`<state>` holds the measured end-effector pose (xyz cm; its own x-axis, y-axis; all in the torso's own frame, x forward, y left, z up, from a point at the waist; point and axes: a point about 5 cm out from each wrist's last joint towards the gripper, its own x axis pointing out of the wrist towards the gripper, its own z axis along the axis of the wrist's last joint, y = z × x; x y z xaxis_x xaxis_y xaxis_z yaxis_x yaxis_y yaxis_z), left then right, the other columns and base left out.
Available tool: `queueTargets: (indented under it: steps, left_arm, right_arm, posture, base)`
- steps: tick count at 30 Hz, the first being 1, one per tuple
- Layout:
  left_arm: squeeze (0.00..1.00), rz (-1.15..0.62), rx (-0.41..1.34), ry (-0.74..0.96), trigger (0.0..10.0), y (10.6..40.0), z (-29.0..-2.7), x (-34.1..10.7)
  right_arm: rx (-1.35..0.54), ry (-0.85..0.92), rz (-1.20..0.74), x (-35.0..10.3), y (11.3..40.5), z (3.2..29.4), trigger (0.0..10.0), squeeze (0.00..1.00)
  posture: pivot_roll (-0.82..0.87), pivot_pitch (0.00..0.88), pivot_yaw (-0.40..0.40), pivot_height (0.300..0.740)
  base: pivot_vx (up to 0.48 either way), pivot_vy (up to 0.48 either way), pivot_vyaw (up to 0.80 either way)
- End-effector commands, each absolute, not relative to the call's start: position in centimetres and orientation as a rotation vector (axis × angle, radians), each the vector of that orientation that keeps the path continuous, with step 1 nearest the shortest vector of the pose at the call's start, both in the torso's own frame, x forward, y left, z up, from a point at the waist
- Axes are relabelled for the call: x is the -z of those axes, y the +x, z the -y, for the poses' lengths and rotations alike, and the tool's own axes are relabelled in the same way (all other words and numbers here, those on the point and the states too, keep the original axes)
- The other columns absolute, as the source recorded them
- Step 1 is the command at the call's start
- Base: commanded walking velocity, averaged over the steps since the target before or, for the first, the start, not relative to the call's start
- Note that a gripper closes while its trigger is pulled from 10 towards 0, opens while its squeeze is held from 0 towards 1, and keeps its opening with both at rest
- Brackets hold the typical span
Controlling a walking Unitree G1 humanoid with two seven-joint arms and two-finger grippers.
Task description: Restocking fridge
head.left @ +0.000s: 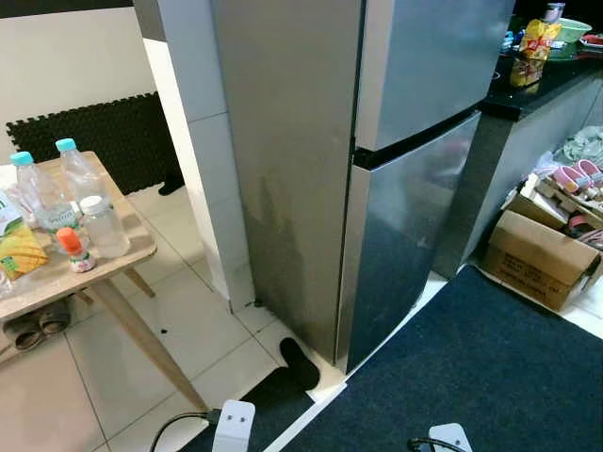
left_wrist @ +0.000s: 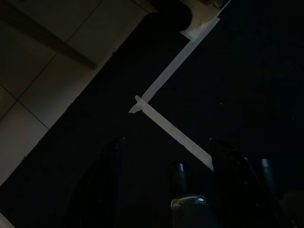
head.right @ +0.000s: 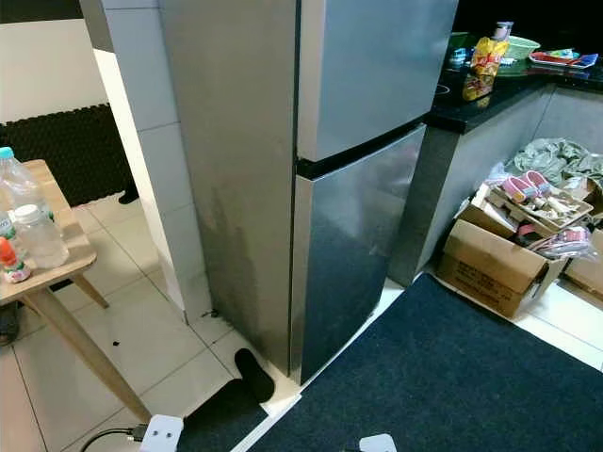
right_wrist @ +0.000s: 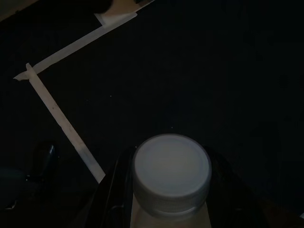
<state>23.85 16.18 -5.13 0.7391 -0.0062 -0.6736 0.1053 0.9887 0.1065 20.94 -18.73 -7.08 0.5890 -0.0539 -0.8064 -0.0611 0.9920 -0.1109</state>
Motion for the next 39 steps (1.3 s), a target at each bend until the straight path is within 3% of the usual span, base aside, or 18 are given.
queueTargets:
  steps: [1,23,39]
  left_arm:
    - [0.0,-0.744,0.057,0.158,10.0,23.61,-16.7,5.25]
    - [0.0,-0.727,0.057,0.176,10.0,23.97,-16.72,4.98]
    - [0.0,-0.708,0.067,0.173,10.0,24.27,-16.48,4.75]
  right_arm:
    - [0.006,-0.12,-0.935,7.16,20.77,18.73,10.0,0.0]
    - [-0.004,-0.121,-0.931,7.21,20.74,18.41,10.0,0.0]
    - [-0.002,-0.122,-0.927,7.12,20.87,18.52,10.0,0.0]
  posture:
    - [-0.04,0.065,0.027,0.74]
    - [-0.04,0.05,0.025,0.74]
    - [-0.04,0.046,0.028,0.74]
  base:
    - [0.0,0.0,0.0]
    - [0.0,0.0,0.0]
    - [0.362,0.0,0.0]
